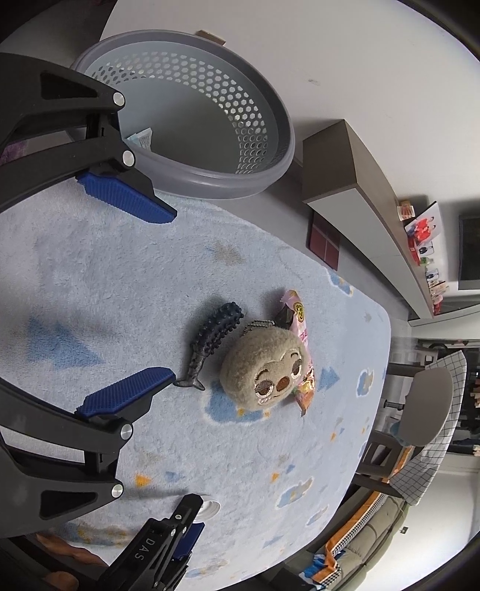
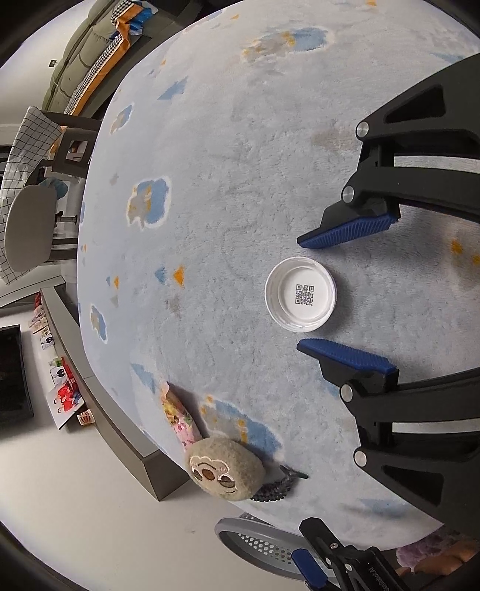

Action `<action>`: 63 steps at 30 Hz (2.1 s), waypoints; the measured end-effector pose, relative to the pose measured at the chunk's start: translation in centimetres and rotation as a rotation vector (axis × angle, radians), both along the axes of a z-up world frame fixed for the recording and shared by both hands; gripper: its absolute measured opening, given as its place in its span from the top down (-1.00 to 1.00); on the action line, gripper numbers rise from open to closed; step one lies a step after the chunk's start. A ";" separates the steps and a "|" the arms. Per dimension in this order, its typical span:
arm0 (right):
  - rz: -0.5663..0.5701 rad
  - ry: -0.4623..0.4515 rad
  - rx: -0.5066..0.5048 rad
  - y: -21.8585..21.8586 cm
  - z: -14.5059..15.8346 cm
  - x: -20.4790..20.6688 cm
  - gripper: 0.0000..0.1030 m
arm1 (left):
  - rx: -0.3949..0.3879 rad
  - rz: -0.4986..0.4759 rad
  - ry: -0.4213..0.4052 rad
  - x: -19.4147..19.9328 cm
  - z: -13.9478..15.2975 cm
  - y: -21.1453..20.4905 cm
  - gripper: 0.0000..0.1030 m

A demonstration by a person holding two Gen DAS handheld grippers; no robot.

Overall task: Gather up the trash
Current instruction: 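Grasp the dark toy fish with the left gripper while the right gripper grasps the white lid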

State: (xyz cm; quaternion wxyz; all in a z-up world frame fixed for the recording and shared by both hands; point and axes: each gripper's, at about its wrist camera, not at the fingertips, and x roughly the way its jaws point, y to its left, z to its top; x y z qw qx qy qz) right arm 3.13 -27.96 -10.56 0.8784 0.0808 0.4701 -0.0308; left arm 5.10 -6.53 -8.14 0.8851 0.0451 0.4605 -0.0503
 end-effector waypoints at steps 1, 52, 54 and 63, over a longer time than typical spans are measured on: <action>-0.003 0.000 -0.011 0.0 0.0 0.0 0.24 | 0.001 0.000 0.001 0.0 0.0 0.0 -0.53; 0.044 -0.079 0.117 0.9 3.5 -0.8 0.24 | 0.019 0.053 0.036 4.1 -1.9 -1.8 -0.57; 0.046 -0.079 0.118 1.0 3.5 -0.8 0.24 | 0.011 0.051 0.049 4.4 -2.3 -1.9 -0.44; 0.054 -0.084 0.119 1.4 3.7 -0.7 0.24 | -0.053 -0.032 0.060 3.6 -2.2 -2.3 0.59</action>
